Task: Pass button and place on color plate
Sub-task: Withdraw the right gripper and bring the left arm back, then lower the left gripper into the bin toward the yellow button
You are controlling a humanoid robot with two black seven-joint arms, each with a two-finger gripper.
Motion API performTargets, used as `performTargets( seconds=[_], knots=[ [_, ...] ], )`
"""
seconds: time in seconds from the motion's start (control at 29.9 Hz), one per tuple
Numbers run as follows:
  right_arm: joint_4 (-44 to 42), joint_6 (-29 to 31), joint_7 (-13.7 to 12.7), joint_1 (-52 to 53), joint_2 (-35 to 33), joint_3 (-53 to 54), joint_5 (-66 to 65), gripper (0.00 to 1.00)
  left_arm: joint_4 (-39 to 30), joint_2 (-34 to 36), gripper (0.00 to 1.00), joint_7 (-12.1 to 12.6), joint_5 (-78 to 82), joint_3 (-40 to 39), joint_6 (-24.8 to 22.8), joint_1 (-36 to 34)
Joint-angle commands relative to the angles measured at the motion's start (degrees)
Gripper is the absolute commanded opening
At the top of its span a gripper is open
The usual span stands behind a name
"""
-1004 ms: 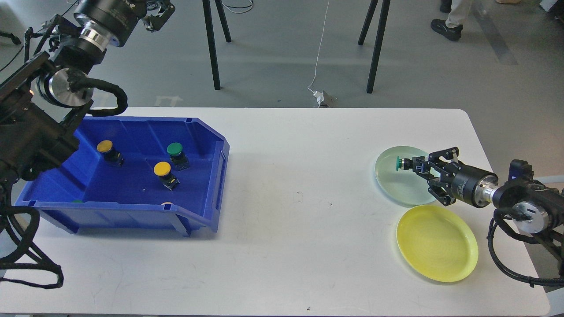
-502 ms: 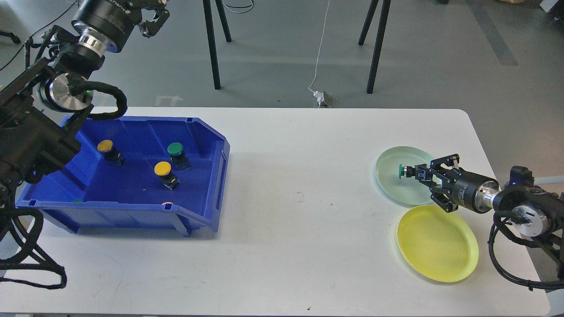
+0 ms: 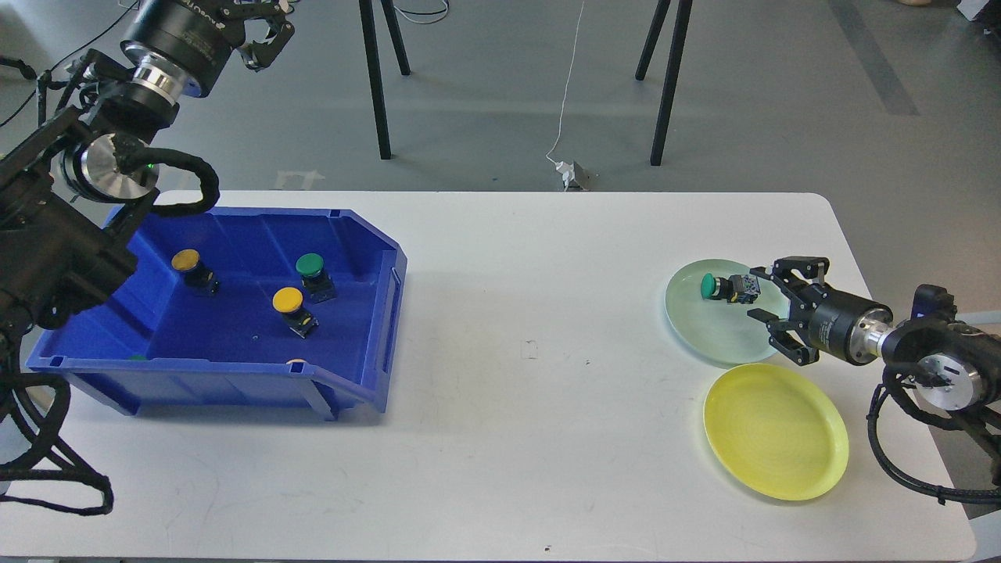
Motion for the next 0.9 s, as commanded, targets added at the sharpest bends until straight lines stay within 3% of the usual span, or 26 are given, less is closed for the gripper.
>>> performTargets(
  seconds=[0.0, 0.07, 0.23, 0.5, 0.64, 0.87],
  knots=[
    [0.7, 1.9, 0.1, 0.0, -1.6, 10.8, 0.9, 0.94, -0.6, 1.4, 1.00, 0.6, 0.6, 1.0, 0.0, -0.2],
    [0.7, 3.1, 0.1, -0.1, -1.4, 17.2, 2.0, 0.95, -1.3, 3.3, 1.00, 1.7, 1.4, 3.0, 0.0, -0.1],
    [0.8, 6.1, 0.1, 0.2, -0.6, 28.3, 2.7, 0.97, -10.6, 11.8, 0.98, 1.5, 12.6, 6.5, 0.0, -0.6],
    [0.8, 6.1, 0.2, 0.3, 0.4, 31.4, 6.8, 0.97, -23.5, 22.3, 0.96, 1.4, 52.5, 6.8, 0.0, -0.2],
    [0.8, 6.1, 0.3, 0.2, 0.5, 31.5, 8.9, 0.97, -27.2, 22.8, 0.96, 1.2, 71.4, 6.6, 0.0, -0.2],
    [0.9, 6.1, 3.0, 0.4, 1.4, 31.7, 10.2, 0.98, -27.9, 18.3, 0.94, 1.1, 93.7, 9.9, 0.0, 0.8]
  ],
)
